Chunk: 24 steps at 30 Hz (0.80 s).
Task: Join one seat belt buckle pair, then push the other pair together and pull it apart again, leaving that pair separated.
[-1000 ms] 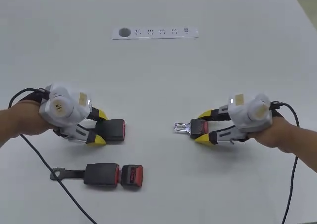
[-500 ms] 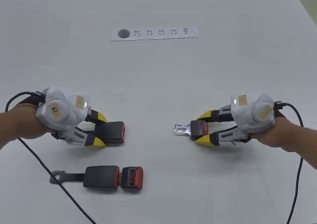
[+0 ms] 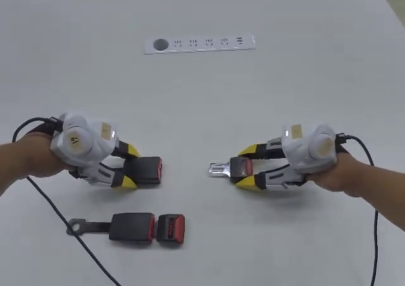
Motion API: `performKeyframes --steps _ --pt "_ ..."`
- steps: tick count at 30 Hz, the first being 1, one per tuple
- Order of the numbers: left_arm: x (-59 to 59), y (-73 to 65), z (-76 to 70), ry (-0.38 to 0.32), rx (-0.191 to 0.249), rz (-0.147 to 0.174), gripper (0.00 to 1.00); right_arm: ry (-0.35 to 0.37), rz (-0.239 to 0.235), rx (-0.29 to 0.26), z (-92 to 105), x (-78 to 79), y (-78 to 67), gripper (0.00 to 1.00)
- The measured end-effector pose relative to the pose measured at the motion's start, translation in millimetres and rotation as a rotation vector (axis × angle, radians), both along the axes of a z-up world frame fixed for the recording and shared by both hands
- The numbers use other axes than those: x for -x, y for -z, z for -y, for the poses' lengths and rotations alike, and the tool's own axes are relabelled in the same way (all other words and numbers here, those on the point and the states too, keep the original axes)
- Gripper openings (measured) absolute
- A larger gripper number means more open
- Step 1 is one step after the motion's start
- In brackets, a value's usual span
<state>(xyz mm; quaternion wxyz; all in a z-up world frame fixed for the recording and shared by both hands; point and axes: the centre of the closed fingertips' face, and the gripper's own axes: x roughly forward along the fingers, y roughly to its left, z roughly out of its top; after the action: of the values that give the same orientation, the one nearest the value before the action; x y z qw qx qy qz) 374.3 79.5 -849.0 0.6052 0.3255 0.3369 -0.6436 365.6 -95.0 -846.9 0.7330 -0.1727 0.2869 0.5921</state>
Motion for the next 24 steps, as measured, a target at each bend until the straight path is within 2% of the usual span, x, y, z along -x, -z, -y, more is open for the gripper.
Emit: performKeyframes --steps 13,24 --pt "0.8 -0.7 -1.4 -0.005 -0.001 -0.001 0.33 -0.001 -0.008 -0.037 -32.3 -10.9 2.4 0.36" --pt "1.3 -0.4 -1.9 0.004 -0.010 0.005 0.33 -0.016 -0.004 -0.055 -69.4 -14.2 4.7 0.36"
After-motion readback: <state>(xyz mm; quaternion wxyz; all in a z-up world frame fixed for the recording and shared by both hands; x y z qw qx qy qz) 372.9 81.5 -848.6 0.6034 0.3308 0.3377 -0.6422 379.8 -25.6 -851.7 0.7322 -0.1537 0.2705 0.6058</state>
